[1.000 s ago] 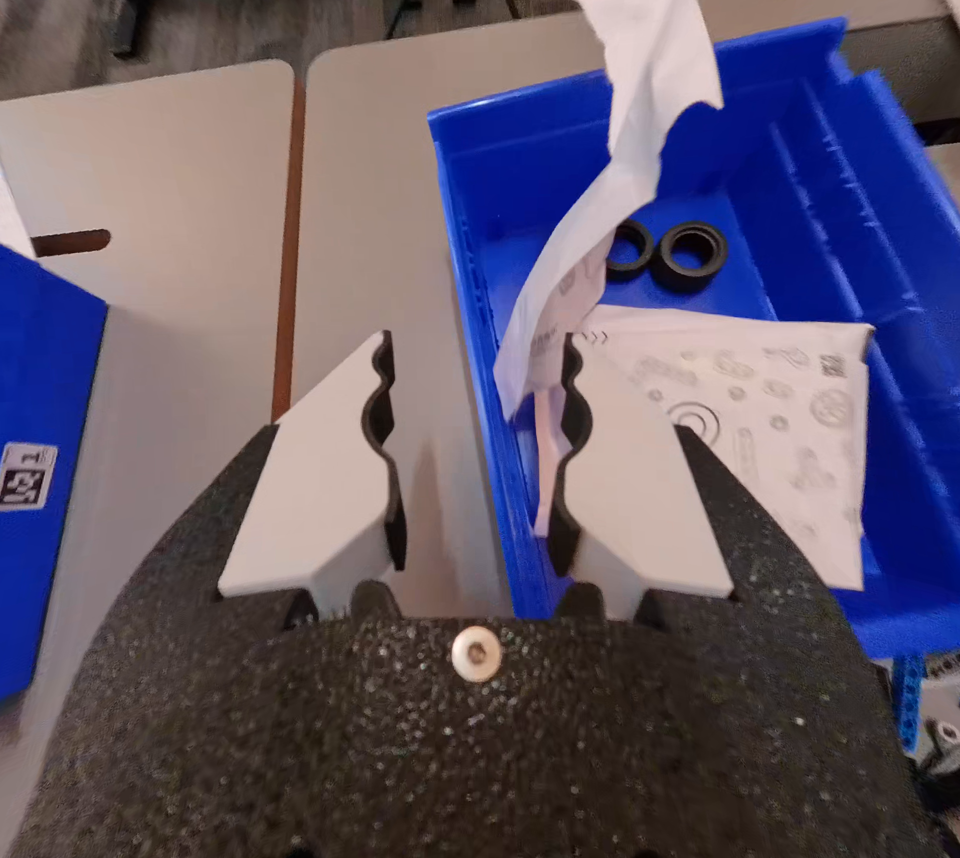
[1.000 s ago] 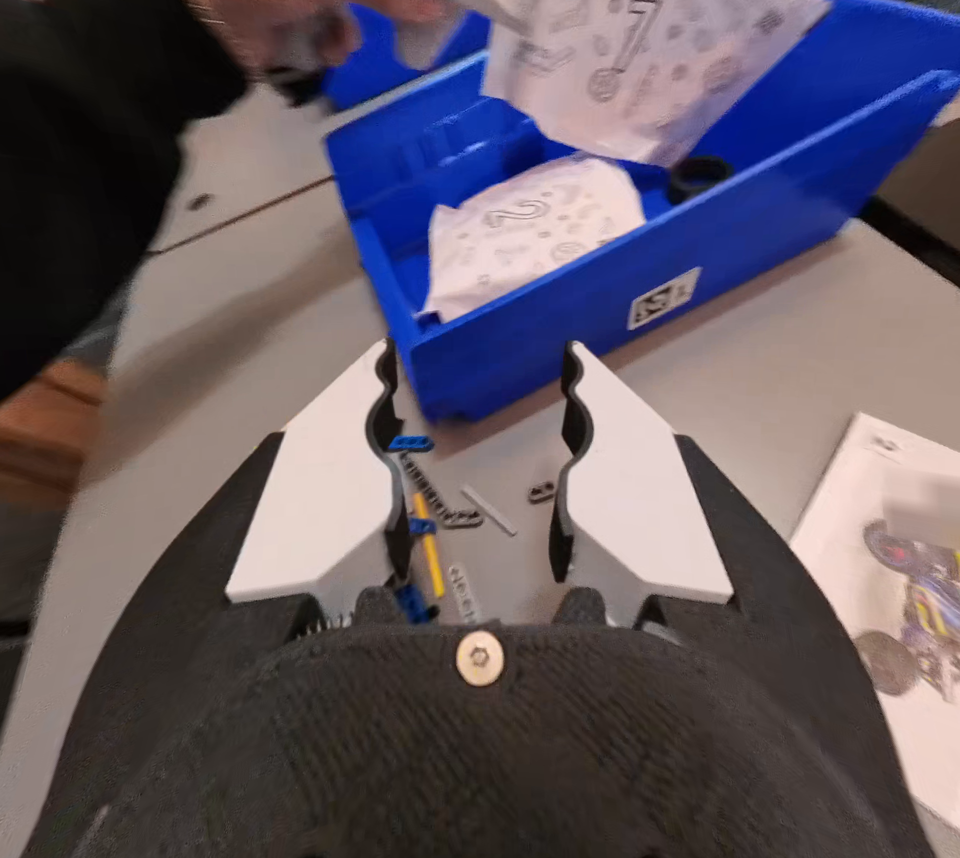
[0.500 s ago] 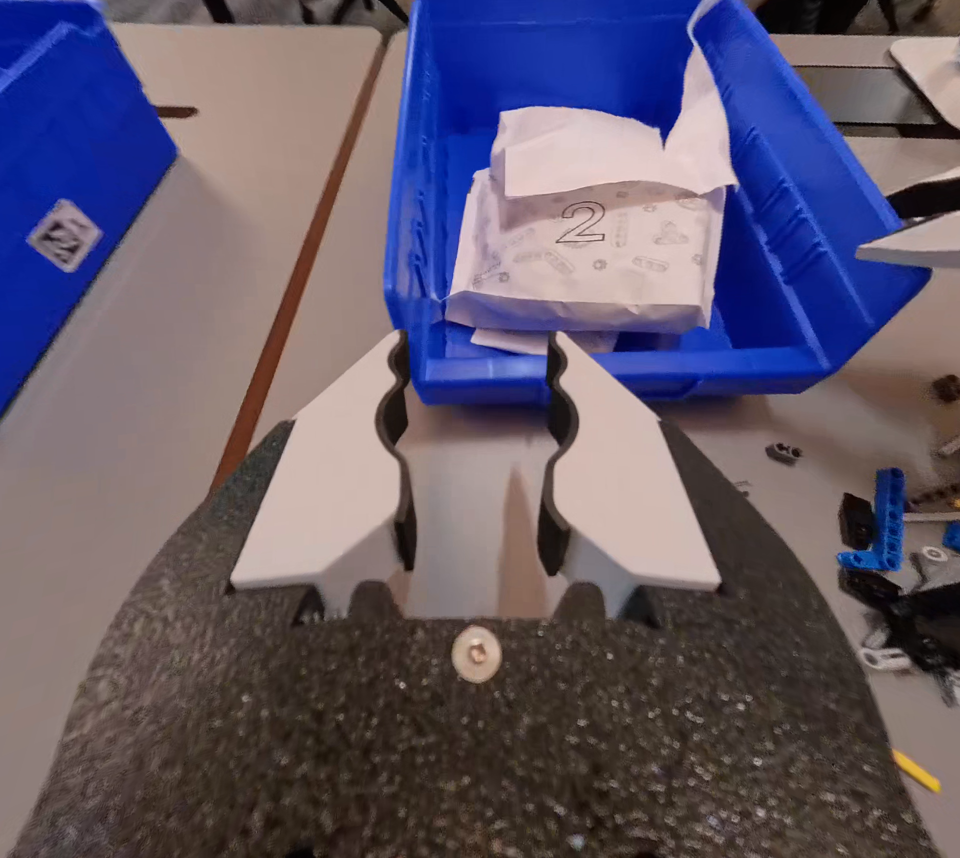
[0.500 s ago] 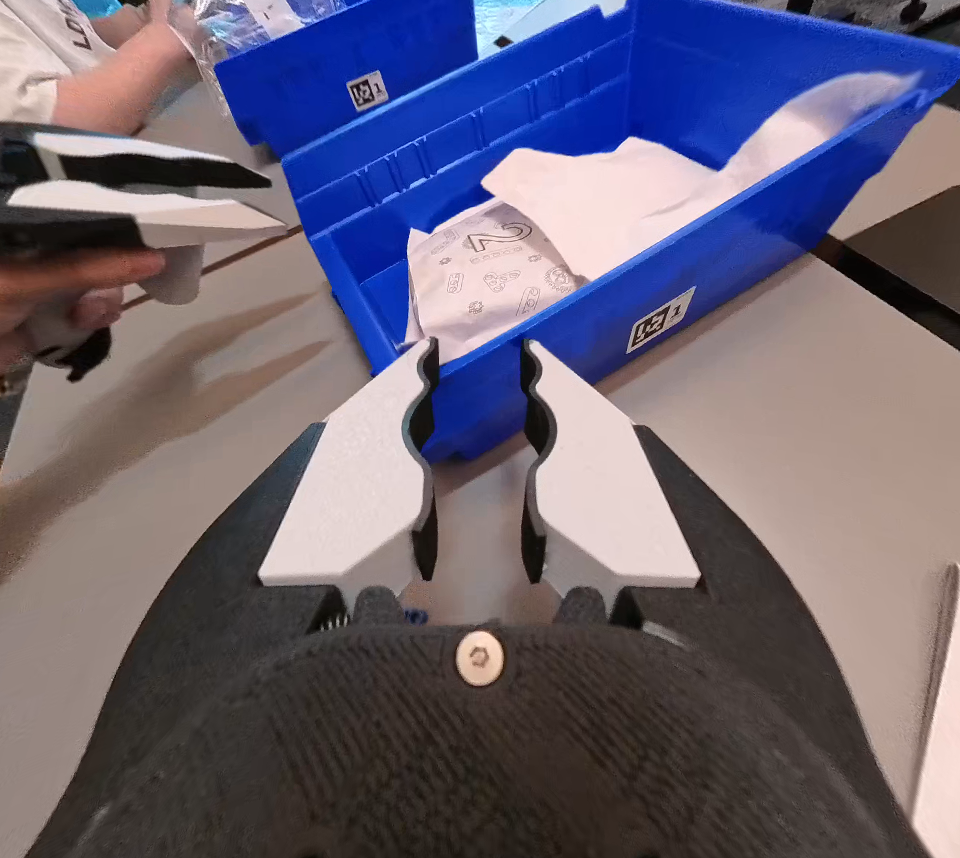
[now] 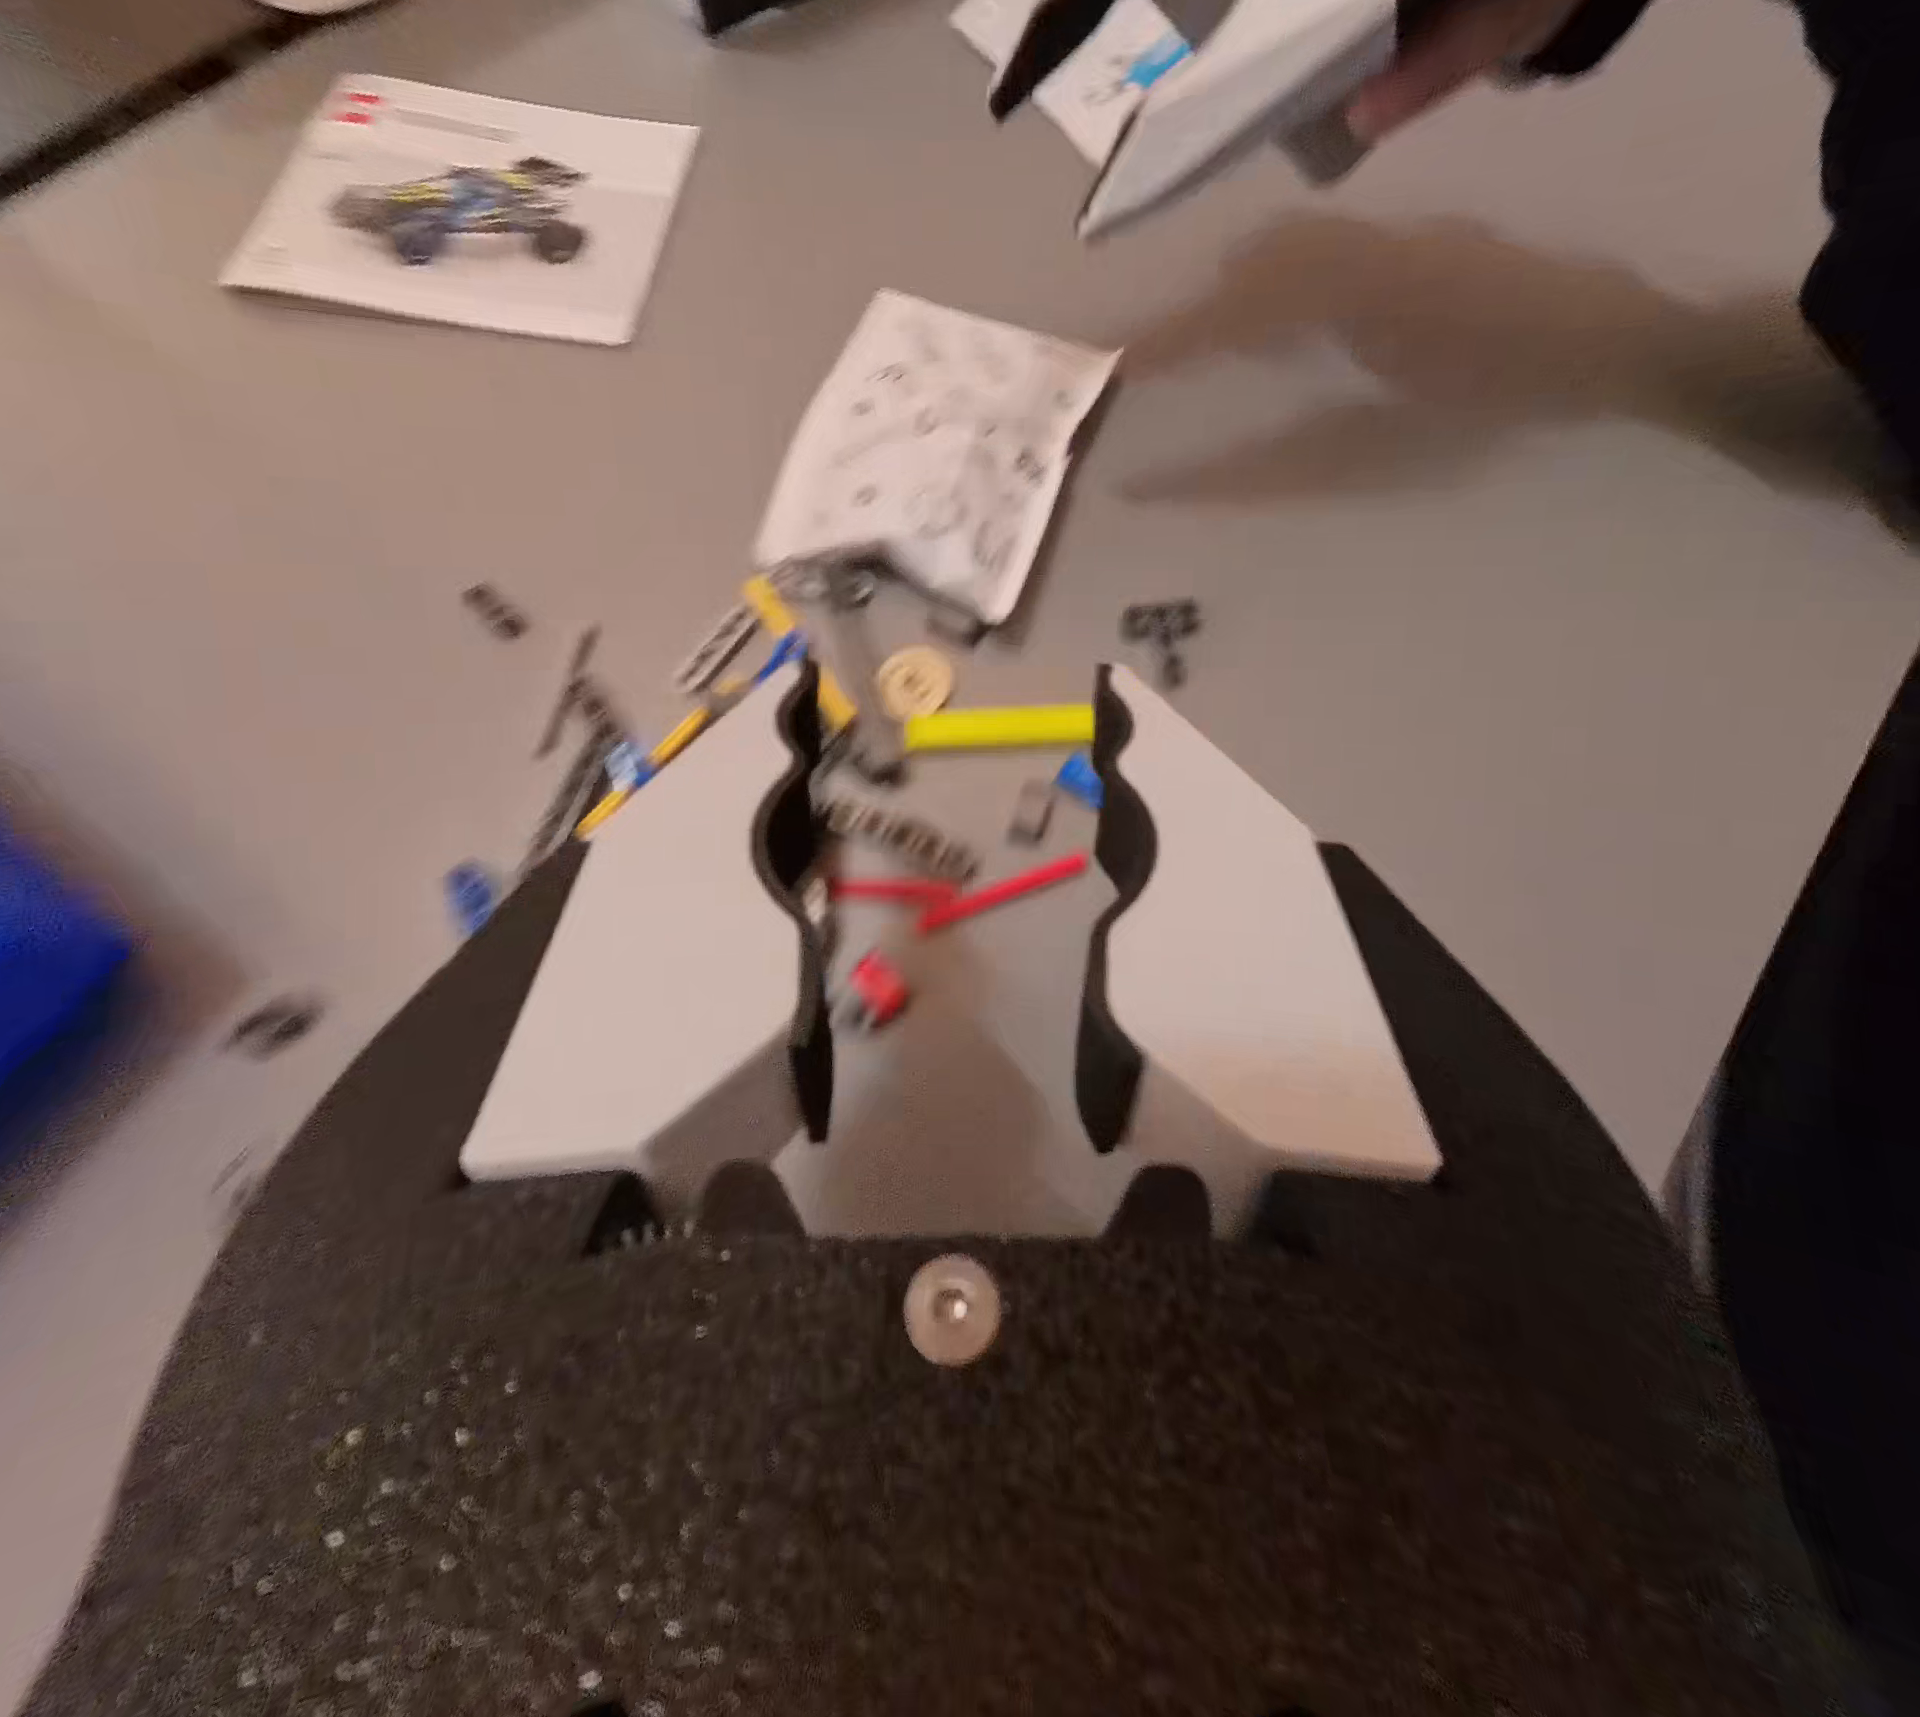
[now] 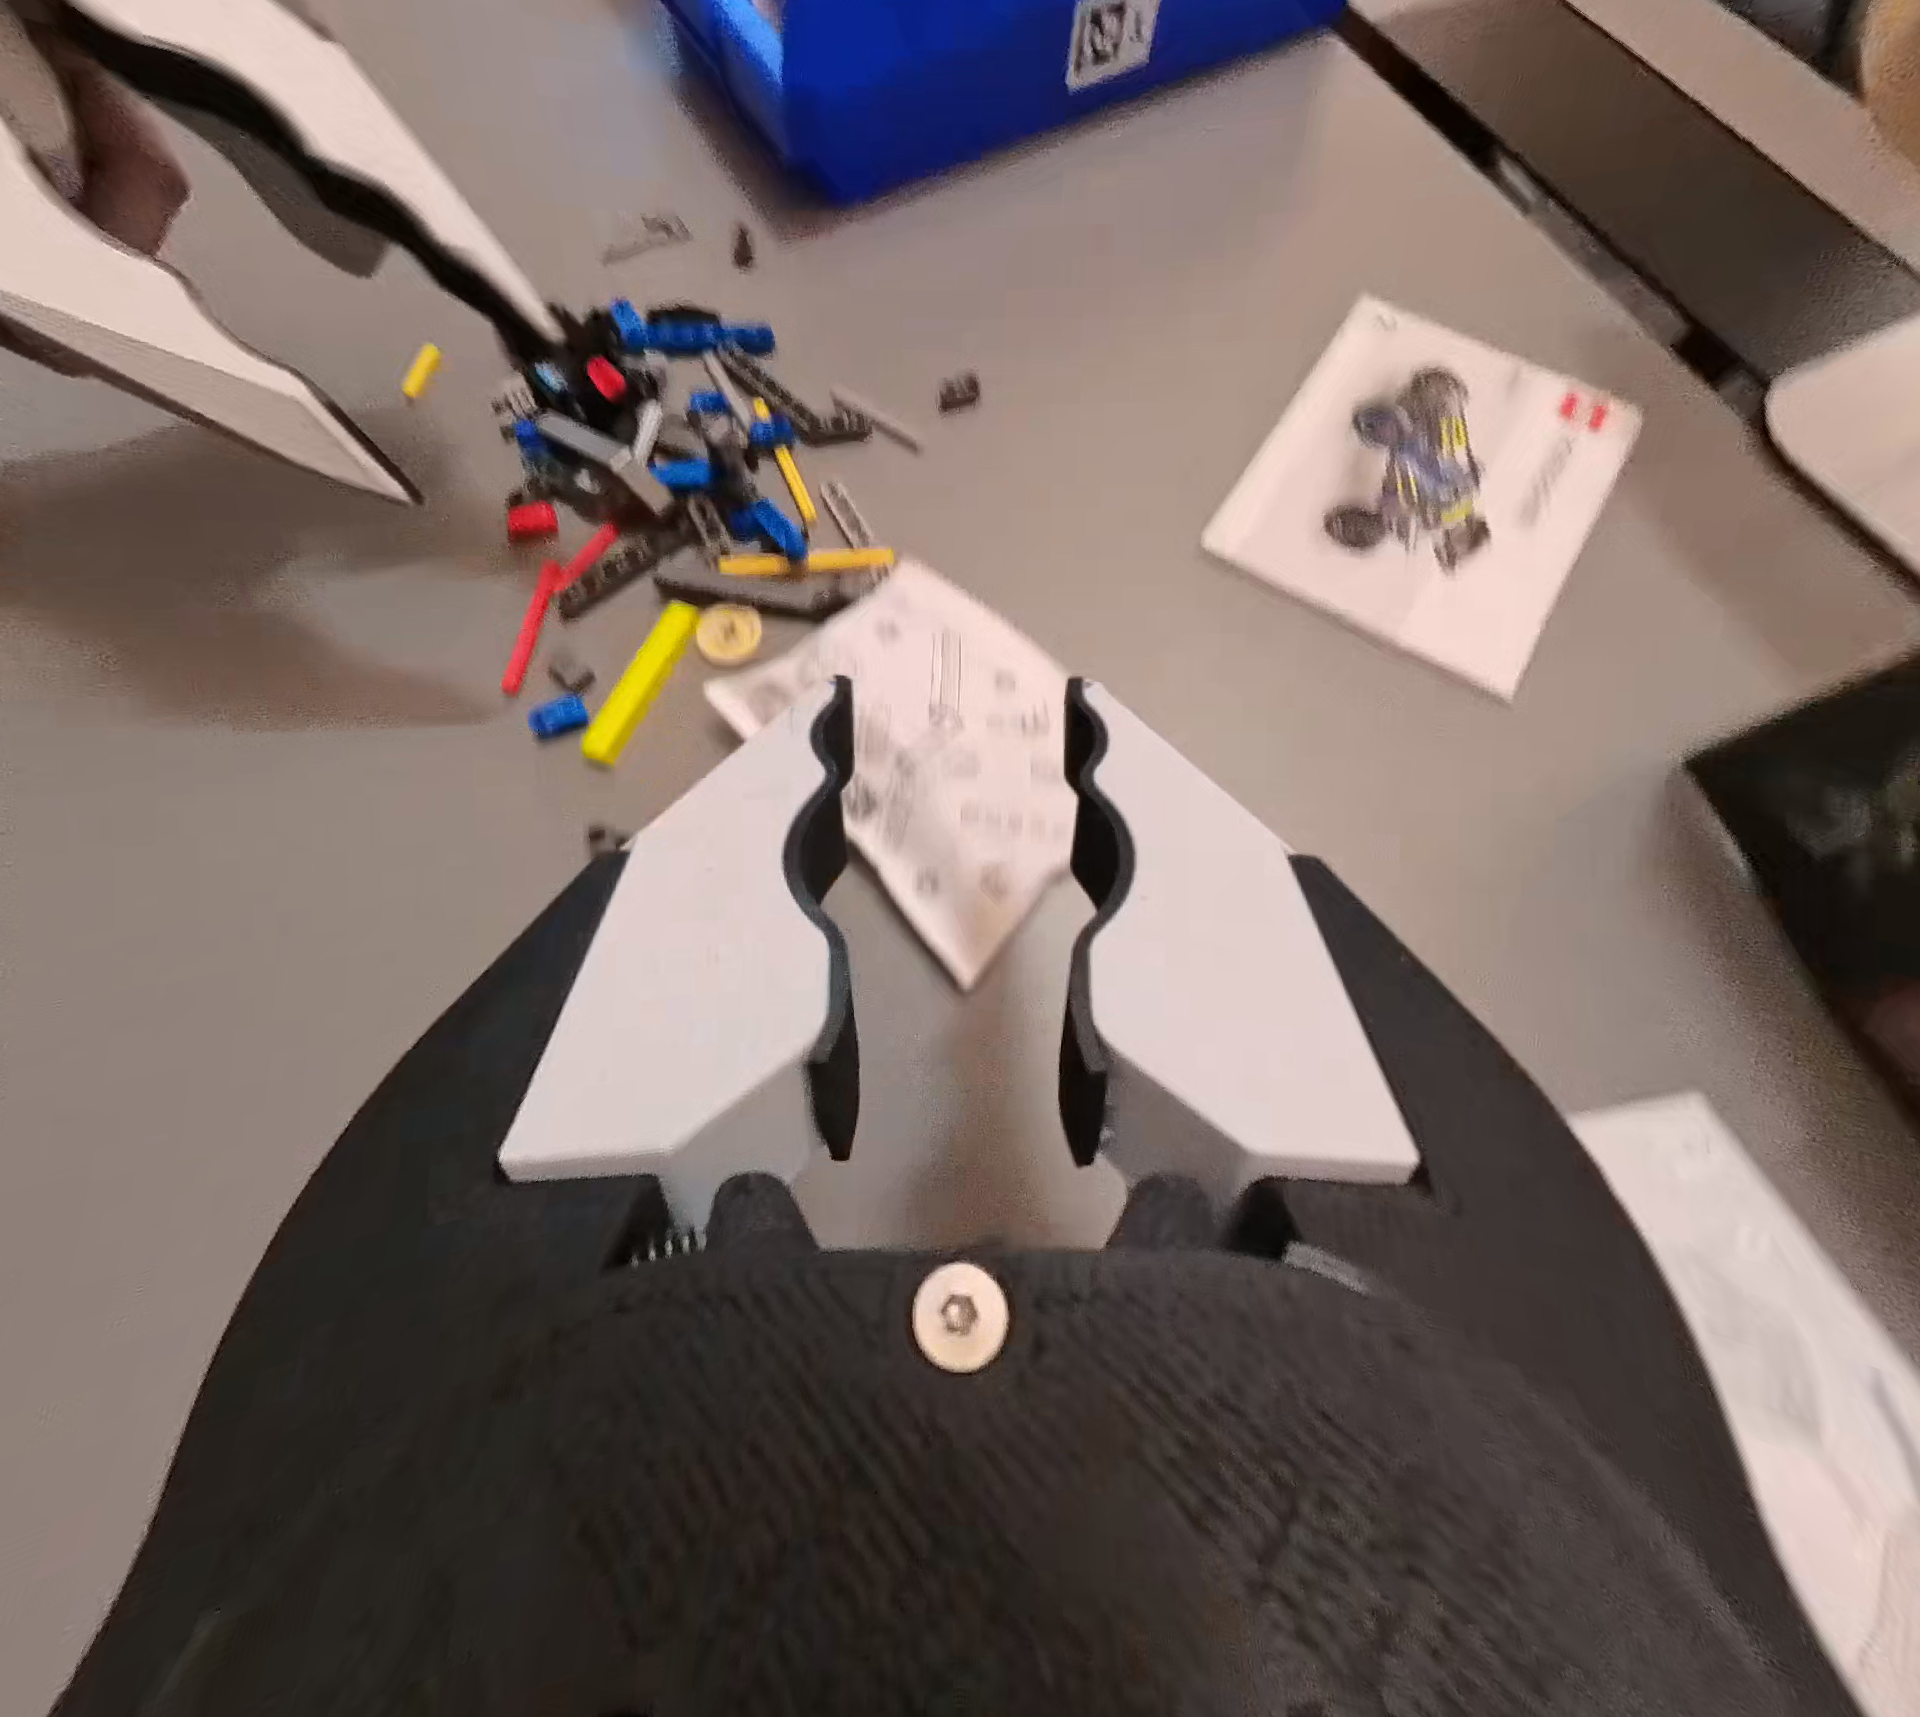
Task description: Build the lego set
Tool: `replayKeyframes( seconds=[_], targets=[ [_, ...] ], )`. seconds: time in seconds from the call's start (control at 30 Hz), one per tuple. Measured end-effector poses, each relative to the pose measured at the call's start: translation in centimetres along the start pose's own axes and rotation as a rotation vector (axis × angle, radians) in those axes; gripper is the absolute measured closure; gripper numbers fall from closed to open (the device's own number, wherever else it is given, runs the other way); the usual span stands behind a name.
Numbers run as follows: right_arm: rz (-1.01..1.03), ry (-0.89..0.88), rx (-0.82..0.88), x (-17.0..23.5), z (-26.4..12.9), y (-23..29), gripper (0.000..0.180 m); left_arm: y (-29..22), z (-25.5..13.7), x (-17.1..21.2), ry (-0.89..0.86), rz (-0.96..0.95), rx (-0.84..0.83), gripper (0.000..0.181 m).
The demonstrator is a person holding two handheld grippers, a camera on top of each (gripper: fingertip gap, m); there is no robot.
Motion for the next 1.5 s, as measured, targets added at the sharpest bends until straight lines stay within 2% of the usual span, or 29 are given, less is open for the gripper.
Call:
replayKeyframes(
  seconds=[0.07,0.17,0.27,0.37,0.43,0.6,0.7,0.8,0.9,1.0,1.07,1.17,1.3,1.5],
  targets=[
    [0.014,0.005,0.033,2.4,-0.9,0.9,0.141,-1.1,3.6,-1.1,0.023,0.01,0.051,0.127],
    [0.056,0.057,0.025,5.5,-1.7,2.0,0.14,-1.5,7.8,-1.9,0.156,0.18,-0.037,0.121],
    [0.1,0.053,0.042,7.2,-2.6,2.3,0.139,-2.8,10.3,-1.9,0.252,0.33,-0.086,0.134],
    [0.151,0.014,0.042,7.7,-3.4,2.1,0.14,-3.8,11.4,-1.9,0.22,0.454,-0.182,0.164],
    [0.192,-0.011,0.049,7.8,-3.8,1.4,0.14,-4.2,11.3,-2.2,0.164,0.525,-0.269,0.181],
    [0.358,-0.13,0.037,7.6,-4.6,-0.4,0.14,-5.1,10.0,-2.9,0.018,0.717,-0.423,0.181],
    [0.458,-0.161,-0.008,7.8,-4.6,-0.8,0.141,-6.5,8.9,-3.5,-0.118,0.944,-0.542,0.181],
    [0.604,-0.232,-0.15,8.3,-4.8,-0.4,0.135,-8.5,8.4,-3.5,-0.243,1.137,-0.609,0.181],
    [0.771,-0.362,-0.315,9.0,-5.7,-0.2,0.141,-9.6,8.1,-3.5,-0.338,1.223,-0.671,0.181],
    [0.887,-0.507,-0.445,9.3,-6.8,0.1,0.142,-11.1,7.5,-3.7,-0.444,1.396,-0.743,0.181],
    [0.934,-0.557,-0.469,9.5,-7.0,0.2,0.137,-11.7,7.4,-3.8,-0.477,1.474,-0.764,0.181],
    [1.0,-0.673,-0.567,9.3,-7.7,0.2,0.133,-12.3,7.1,-4.1,-0.51,1.556,-0.777,0.181],
    [1.041,-0.738,-0.594,9.8,-8.2,0.0,0.133,-11.9,6.6,-4.5,-0.515,1.58,-0.801,0.181],
    [1.053,-0.673,-0.48,10.8,-7.9,-0.3,0.137,-12.4,6.2,-4.1,-0.531,1.659,-0.811,0.181]
  ],
)
Point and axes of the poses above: each gripper's, where its closed fingertips meet, z out along the fingers, x out of its underside, y = z × x across the jaws, the point moved 8 cm from there along -z, back along the fingers, and after that the axes turned 7 degrees about -z, right-handed, at the moved point
